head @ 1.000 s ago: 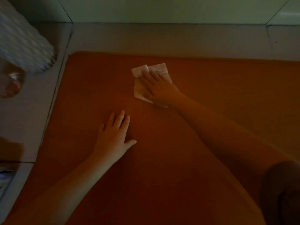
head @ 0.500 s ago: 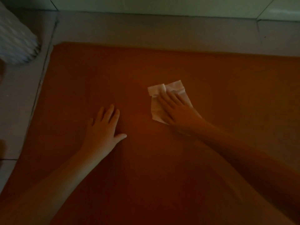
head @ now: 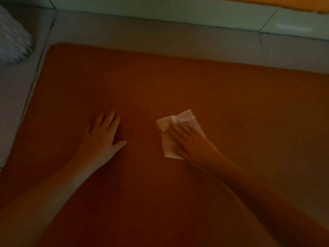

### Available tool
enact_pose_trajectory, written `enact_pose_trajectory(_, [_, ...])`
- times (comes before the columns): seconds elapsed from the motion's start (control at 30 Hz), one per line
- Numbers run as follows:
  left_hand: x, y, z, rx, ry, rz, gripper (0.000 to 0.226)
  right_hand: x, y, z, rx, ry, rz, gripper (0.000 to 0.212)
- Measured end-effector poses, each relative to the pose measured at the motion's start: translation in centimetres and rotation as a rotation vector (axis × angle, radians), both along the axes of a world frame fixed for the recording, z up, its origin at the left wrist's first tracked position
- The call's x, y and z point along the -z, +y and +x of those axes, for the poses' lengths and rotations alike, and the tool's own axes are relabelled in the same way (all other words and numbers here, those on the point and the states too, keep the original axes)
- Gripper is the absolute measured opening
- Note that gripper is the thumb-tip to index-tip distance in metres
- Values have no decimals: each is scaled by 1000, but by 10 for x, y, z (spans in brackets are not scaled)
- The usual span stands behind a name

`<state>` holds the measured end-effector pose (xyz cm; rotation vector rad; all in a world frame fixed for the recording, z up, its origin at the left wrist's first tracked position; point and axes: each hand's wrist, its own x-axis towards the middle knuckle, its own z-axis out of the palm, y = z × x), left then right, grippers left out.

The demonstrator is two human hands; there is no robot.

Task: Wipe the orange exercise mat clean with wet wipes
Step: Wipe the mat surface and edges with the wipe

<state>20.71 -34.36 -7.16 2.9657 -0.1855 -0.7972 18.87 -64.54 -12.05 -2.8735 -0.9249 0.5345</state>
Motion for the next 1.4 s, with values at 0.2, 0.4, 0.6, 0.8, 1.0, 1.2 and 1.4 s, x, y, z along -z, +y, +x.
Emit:
enact_pose_trajectory(0.2, [-3,-6,-19,-3,-9,-8,71,-9,-2,13,593,16,-26,62])
enact_pose_trajectory(0.4, [-12,-9,-43,33,25,-7,67,-24,40,-60,132,69,66,63])
enact_pose_trajectory(0.6, [-16,-14,-69,35,60,-11,63,-19,-30,-55,475,45,-62,61])
enact_pose_trajectory(0.8, [-19,-21,-85,21,86,-20,61,-29,30,-98,378,184,67,62])
enact_pose_trajectory(1.0, [-26,-25,-104,61,151,14,63,-34,-6,-123,331,244,-65,79])
enact_pose_trajectory(1.2, [-24,-26,-117,19,95,3,61,-59,9,-146,497,364,-43,61])
enact_pose_trajectory(1.4, [-35,-41,-141,23,99,-117,58,-110,-2,-173,351,545,10,60])
